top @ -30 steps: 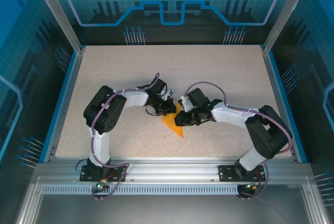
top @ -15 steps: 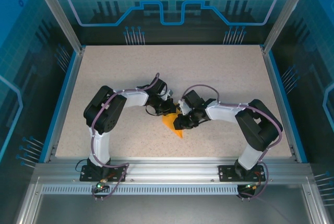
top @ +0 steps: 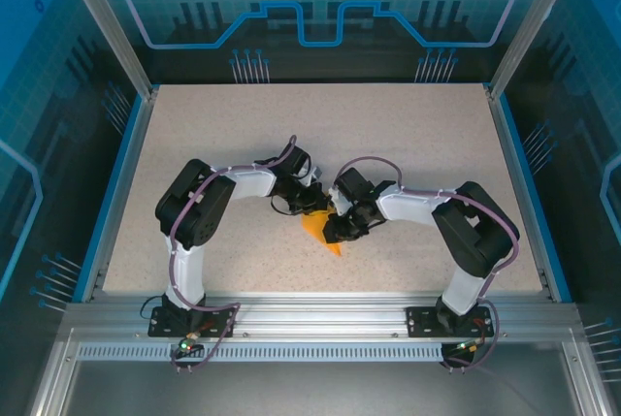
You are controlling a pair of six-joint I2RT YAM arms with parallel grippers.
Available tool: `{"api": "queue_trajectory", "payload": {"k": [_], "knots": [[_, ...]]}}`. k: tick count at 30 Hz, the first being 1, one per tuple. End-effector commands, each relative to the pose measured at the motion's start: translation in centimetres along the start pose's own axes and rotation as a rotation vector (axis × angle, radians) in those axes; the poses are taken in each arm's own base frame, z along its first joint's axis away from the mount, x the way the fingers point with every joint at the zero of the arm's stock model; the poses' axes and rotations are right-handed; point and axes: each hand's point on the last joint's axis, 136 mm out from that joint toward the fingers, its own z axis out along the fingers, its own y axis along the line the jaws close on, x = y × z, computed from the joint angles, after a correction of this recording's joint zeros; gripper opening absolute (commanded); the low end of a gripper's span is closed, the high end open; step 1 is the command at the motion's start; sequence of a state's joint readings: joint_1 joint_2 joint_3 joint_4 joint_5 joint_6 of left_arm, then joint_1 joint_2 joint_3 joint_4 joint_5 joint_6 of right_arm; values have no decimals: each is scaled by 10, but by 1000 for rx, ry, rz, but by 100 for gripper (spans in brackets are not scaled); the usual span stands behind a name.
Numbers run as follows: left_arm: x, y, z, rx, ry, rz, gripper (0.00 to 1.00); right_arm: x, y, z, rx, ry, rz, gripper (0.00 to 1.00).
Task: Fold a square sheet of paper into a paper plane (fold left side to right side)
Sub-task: Fourth fold the wing at the center of the table.
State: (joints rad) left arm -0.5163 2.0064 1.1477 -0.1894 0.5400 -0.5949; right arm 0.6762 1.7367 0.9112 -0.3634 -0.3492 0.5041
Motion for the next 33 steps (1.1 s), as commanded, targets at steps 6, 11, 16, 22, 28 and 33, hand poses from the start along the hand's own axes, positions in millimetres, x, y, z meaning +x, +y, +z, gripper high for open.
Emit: {"api": "queue_trajectory", "payload": {"k": [6,11,16,22,28,33], "knots": [[20,48,12,-150,54,-70,8,32,-14,4,104,122,12,20],[20,52,12,-159,55,-85,8,45,-15,4,109,158,14,15],[20,55,12,-161,56,-94,8,57,-15,2,119,183,16,11],[20,56,12,-161,56,-98,8,74,-25,-1,159,210,22,11],[19,55,11,-160,54,-96,8,55,-13,-11,122,110,-4,15],[19,54,11,-159,53,-94,8,35,8,-28,68,18,-41,15]]}}
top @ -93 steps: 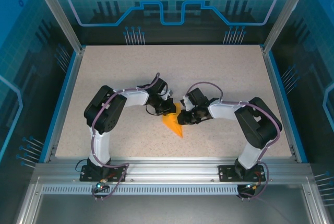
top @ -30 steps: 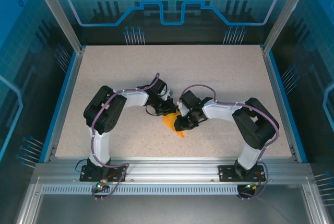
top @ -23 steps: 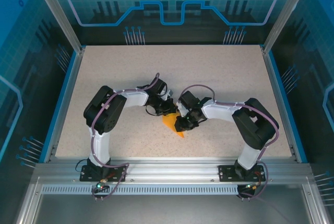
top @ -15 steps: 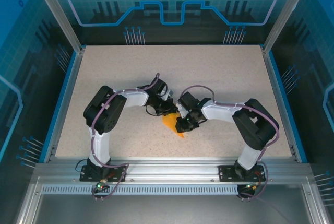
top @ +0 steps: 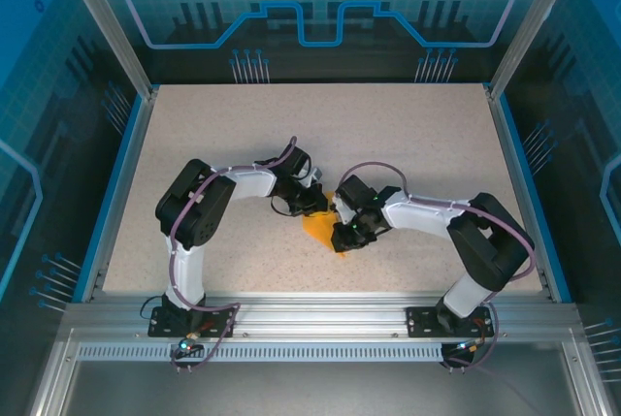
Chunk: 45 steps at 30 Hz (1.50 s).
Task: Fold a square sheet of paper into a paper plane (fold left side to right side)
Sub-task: Fourth fold the wing at the center of the table.
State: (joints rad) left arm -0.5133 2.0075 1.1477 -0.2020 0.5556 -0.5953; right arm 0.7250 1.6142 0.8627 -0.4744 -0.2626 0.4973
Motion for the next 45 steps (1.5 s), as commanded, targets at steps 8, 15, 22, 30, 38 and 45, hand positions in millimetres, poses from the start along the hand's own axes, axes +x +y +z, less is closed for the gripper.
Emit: {"api": "queue_trajectory", "payload": {"k": [8,15,22,30,38,45], "knots": [[16,53,11,-162,35,-84,8,1,30,1,-149,21,8,17],[16,53,11,-162,36,-84,8,0,14,15,-81,45,29,17],[15,53,11,-163,37,-83,8,3,4,16,-58,43,54,18],[15,54,11,-168,38,-84,8,6,-3,15,-74,36,86,18],[15,55,11,-171,38,-84,8,9,-6,15,-103,42,102,18],[15,55,11,-175,38,-85,8,-1,4,0,-149,-7,76,18]]}}
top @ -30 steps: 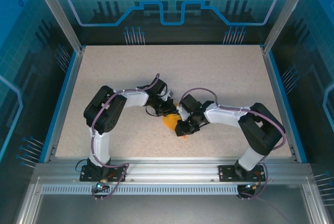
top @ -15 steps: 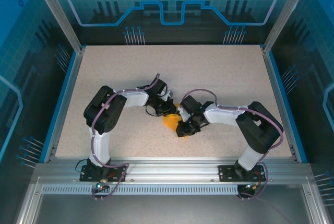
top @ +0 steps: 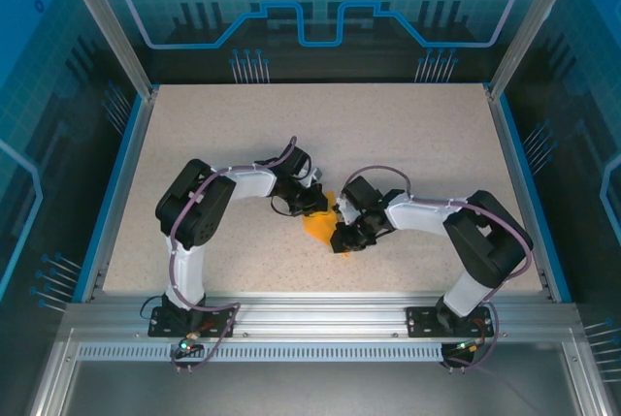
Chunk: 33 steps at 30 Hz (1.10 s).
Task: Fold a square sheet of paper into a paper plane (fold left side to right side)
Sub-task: Fourth fold the wing at the center of the table.
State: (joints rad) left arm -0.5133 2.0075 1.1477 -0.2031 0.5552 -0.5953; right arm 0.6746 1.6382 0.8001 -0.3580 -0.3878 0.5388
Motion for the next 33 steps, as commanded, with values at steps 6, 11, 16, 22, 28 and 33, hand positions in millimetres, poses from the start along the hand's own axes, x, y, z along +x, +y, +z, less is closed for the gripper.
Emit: {"api": "queue_trajectory", "payload": {"k": [6,11,16,22,28,33], "knots": [[15,55,11,-175,37,-84,8,-6,-1,-19,51,-40,-18,22],[14,51,9,-162,31,-81,9,-10,-14,-24,99,-85,4,31],[11,39,3,-132,14,-70,10,-17,-11,-22,72,-103,17,34],[9,36,1,-129,10,-65,10,-18,-9,-14,44,-73,20,32],[9,36,1,-129,12,-65,10,-15,-10,-9,42,-50,21,28],[9,38,2,-137,14,-65,10,-15,-14,-16,89,-62,14,27]]}}
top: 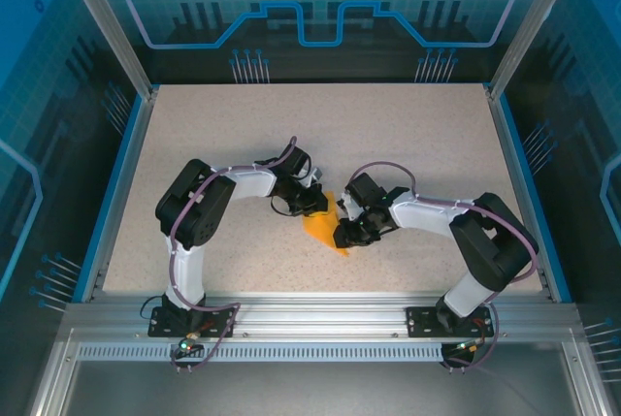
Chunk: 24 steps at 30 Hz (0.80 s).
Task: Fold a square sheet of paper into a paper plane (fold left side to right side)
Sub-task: Fourth fold the wing at the center of the table.
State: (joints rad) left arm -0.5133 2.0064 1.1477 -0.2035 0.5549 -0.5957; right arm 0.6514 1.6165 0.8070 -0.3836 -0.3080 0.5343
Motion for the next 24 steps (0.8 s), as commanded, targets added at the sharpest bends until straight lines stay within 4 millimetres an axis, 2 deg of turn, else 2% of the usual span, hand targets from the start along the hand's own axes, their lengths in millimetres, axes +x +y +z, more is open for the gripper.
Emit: {"api": "queue_trajectory", "payload": {"k": [1,5,8,11,17,24], "knots": [[9,39,3,-140,14,-66,10,-8,0,-12,26,-31,-8,27],[10,40,3,-143,16,-66,10,-12,13,-21,-21,-58,-43,28],[9,40,3,-143,16,-66,10,-14,29,-14,-97,-42,-56,25],[10,41,4,-145,17,-67,10,-17,36,-5,-134,-27,-50,23],[10,41,3,-147,16,-66,10,-18,26,7,-111,-8,-10,21],[11,46,4,-162,18,-69,10,-2,8,14,-64,49,29,21]]}}
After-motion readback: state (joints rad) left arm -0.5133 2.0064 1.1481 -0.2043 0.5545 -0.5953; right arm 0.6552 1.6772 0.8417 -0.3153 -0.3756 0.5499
